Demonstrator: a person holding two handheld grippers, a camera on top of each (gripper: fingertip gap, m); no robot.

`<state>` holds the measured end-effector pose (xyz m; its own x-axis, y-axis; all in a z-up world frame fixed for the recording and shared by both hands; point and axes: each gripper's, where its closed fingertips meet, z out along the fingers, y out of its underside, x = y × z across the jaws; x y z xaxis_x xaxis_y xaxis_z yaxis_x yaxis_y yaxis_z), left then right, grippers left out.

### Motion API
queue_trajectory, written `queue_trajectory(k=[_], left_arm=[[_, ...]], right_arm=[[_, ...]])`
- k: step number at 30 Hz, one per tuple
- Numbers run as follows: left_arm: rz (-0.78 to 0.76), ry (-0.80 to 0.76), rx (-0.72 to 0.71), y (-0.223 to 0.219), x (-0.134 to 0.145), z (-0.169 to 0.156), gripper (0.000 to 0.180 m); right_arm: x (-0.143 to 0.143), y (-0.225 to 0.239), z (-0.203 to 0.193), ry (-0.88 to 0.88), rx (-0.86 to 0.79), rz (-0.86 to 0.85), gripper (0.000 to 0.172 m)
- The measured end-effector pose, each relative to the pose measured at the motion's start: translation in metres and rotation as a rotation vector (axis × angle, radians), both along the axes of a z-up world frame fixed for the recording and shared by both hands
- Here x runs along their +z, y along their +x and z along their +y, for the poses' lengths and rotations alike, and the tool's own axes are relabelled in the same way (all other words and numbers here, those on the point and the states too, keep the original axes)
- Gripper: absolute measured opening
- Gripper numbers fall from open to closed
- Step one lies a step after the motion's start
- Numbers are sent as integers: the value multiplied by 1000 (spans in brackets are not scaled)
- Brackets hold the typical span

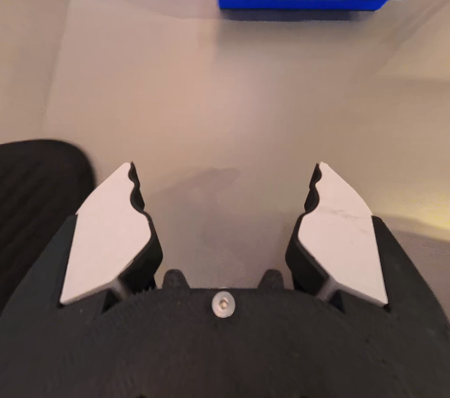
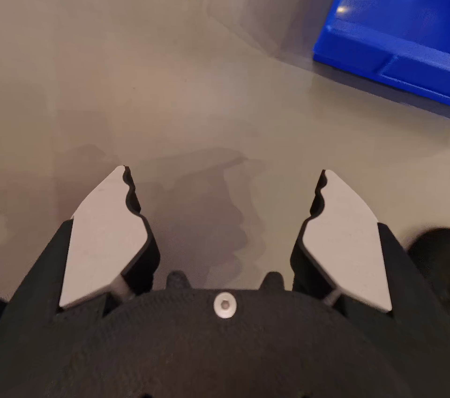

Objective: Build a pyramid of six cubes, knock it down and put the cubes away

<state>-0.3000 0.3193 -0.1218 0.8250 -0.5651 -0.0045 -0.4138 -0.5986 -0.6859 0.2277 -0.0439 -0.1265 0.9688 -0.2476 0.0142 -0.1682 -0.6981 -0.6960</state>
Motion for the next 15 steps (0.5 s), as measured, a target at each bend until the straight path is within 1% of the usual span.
queue_trajectory(k=[4, 6, 9, 12, 15], left_arm=[[18, 28, 115, -66, 24, -3, 129], [28, 48, 166, -93, 33, -4, 128], [58, 69, 205, -120, 37, -11, 127], [43, 84, 226, -128, 38, -18, 124], [1, 97, 197, -105, 33, -9, 124]], right_arm=[[24, 2, -34, 30, -47, -17, 137], [28, 1, -46, 35, -60, -30, 137], [29, -2, -60, 31, -77, -31, 137], [36, -3, -58, 73, -89, -39, 133], [32, -2, -34, 104, -59, -61, 133]])
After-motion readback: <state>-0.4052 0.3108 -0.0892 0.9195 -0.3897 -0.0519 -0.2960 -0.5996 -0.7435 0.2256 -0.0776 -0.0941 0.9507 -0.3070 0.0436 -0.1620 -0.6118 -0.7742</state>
